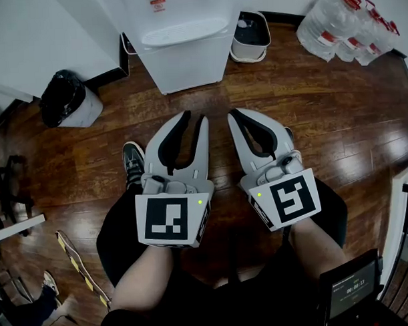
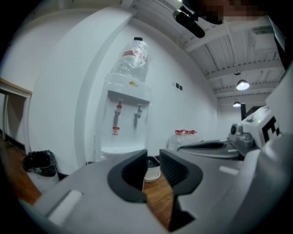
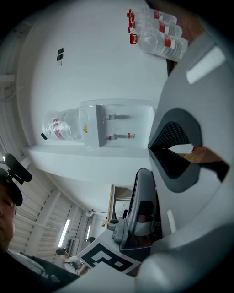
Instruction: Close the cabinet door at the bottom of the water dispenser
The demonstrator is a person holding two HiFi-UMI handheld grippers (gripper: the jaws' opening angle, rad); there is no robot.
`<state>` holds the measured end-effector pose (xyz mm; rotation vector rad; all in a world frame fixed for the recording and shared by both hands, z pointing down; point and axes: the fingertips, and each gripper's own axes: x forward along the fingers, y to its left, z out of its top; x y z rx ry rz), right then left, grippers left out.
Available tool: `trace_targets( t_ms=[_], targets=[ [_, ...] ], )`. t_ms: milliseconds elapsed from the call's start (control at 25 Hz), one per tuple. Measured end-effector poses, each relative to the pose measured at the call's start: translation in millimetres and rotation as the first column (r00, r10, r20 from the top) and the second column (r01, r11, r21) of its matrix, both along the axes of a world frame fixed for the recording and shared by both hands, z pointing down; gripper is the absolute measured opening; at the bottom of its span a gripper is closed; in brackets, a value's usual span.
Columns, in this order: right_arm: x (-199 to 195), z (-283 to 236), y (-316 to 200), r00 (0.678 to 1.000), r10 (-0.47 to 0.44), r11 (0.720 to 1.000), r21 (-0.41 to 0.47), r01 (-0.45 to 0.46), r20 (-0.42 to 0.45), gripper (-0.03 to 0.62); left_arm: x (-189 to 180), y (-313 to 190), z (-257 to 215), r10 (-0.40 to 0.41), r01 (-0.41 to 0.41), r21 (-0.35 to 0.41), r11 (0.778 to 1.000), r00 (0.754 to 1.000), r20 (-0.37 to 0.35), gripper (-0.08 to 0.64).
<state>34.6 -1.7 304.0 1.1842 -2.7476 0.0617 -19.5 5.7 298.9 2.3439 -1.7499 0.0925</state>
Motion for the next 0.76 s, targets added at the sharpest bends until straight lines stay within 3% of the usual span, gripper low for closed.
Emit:
trace_targets(
  t_ms=[760],
  targets=[
    [2.8, 0.9, -3.0, 1.000, 0.002, 1.000, 0.006, -0.002, -0.005, 0.005, 0.9, -1.1, -3.0, 0.003, -0.003, -0.001, 1.000, 1.000, -0.014, 0.104]
  ],
)
